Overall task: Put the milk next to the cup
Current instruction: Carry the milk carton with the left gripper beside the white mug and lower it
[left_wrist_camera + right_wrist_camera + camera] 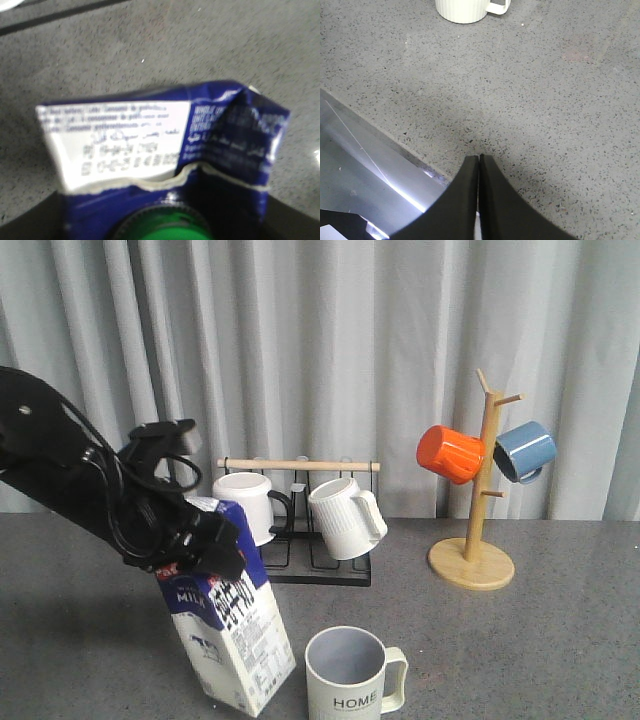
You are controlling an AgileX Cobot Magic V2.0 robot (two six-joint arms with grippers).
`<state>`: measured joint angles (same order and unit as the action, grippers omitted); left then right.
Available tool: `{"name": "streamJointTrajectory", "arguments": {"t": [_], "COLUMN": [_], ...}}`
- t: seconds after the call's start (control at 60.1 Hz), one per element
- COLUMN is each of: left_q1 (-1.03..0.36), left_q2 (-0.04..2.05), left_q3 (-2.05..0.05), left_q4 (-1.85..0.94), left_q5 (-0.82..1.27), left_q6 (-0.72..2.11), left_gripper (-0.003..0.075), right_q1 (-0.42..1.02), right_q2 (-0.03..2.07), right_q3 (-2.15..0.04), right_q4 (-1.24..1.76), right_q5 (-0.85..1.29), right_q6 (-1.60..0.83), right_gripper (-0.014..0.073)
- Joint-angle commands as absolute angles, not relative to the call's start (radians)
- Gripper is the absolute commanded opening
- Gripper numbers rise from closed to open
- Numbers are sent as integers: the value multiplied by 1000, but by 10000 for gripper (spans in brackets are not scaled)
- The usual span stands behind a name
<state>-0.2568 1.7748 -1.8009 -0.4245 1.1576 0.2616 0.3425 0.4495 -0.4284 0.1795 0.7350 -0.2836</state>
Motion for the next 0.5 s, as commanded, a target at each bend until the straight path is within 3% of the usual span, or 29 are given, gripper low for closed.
{"name": "streamJointTrajectory", "arguments": {"t": [0.0, 0.316, 0.482], "left_q1": [-294, -351, -351], "left_q2": [1757, 1797, 1797], "left_q3": [-1832, -1832, -1832], "left_q4": [-425, -358, -358], "left_q5": [1136, 1157, 1219], "left_q6": [235, 235, 236], "left_gripper": [-6, 0, 43], "right_q1": [341, 341, 341], "right_q2": [454, 454, 454], "right_q3": [-452, -452, -452], "right_q4": [182, 182, 182], "right_q5": [676, 676, 676], "right_q6": [-286, -286, -286], "right_gripper": [-5, -5, -5]}}
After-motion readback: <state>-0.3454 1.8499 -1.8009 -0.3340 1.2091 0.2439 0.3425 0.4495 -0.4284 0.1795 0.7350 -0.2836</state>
